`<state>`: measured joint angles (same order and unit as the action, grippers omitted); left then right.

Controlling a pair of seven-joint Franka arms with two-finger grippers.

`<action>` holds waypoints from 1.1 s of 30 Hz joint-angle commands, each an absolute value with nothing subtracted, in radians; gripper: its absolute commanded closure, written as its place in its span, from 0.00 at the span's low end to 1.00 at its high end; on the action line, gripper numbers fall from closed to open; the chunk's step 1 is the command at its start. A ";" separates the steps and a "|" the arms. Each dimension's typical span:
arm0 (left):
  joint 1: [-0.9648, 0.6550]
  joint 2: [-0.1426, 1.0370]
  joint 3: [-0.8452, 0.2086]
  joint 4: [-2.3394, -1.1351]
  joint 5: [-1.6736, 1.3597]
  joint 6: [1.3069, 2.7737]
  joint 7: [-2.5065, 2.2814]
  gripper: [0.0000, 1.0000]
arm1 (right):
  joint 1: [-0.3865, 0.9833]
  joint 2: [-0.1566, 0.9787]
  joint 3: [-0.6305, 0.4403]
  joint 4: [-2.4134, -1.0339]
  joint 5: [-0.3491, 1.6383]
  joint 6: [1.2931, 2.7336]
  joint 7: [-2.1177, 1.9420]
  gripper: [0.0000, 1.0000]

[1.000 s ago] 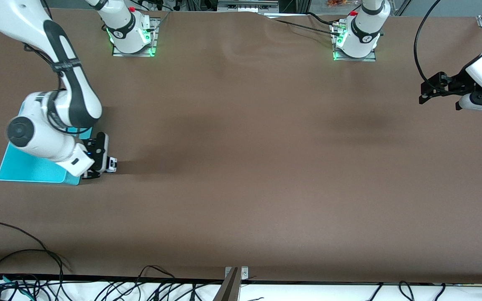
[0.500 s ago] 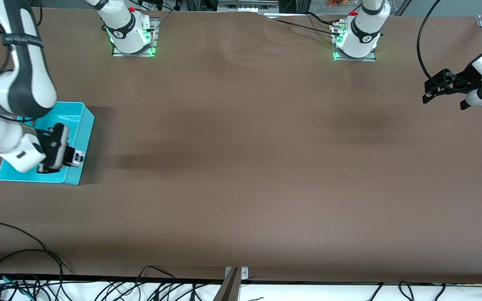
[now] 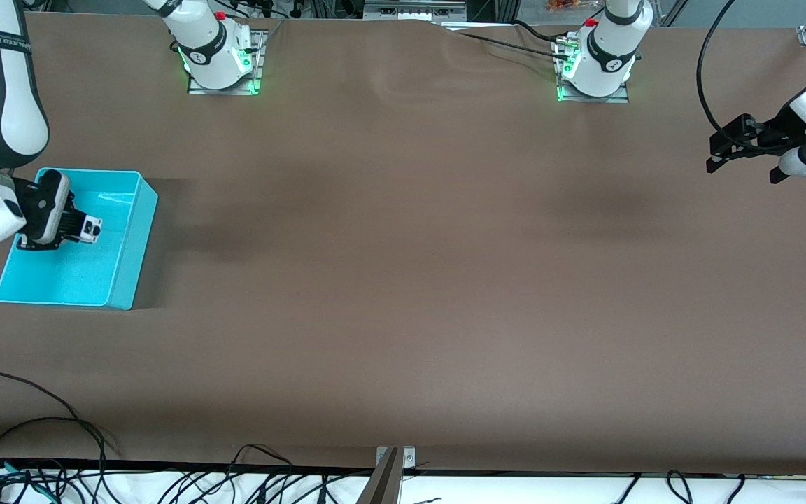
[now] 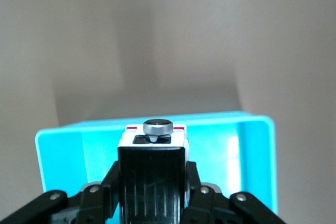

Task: Wind and store white jeep toy

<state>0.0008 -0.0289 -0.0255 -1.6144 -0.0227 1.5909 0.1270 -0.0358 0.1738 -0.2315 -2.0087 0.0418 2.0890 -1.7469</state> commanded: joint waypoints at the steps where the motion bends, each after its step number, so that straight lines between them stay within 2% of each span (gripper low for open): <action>1: 0.008 -0.017 -0.037 -1.589 -0.003 1.568 0.123 0.00 | -0.032 0.144 -0.282 -2.121 0.067 2.195 -1.851 0.87; 12: 0.011 -0.017 -0.029 -1.592 0.003 1.562 0.126 0.00 | -0.048 0.251 -0.304 -2.174 0.155 2.347 -1.974 0.86; 23: 0.021 -0.017 -0.028 -1.591 0.003 1.562 0.126 0.00 | -0.057 0.347 -0.304 -2.169 0.250 2.393 -2.048 0.85; 33: 0.020 -0.017 -0.028 -1.592 0.003 1.560 0.126 0.00 | -0.080 0.373 -0.302 -2.168 0.252 2.401 -2.048 0.74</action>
<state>0.0180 -0.0273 -0.0240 -1.6145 -0.0172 1.5795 0.1270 -0.0617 0.3684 -0.3036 -2.1718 0.2248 2.3915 -2.0155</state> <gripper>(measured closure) 0.000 0.480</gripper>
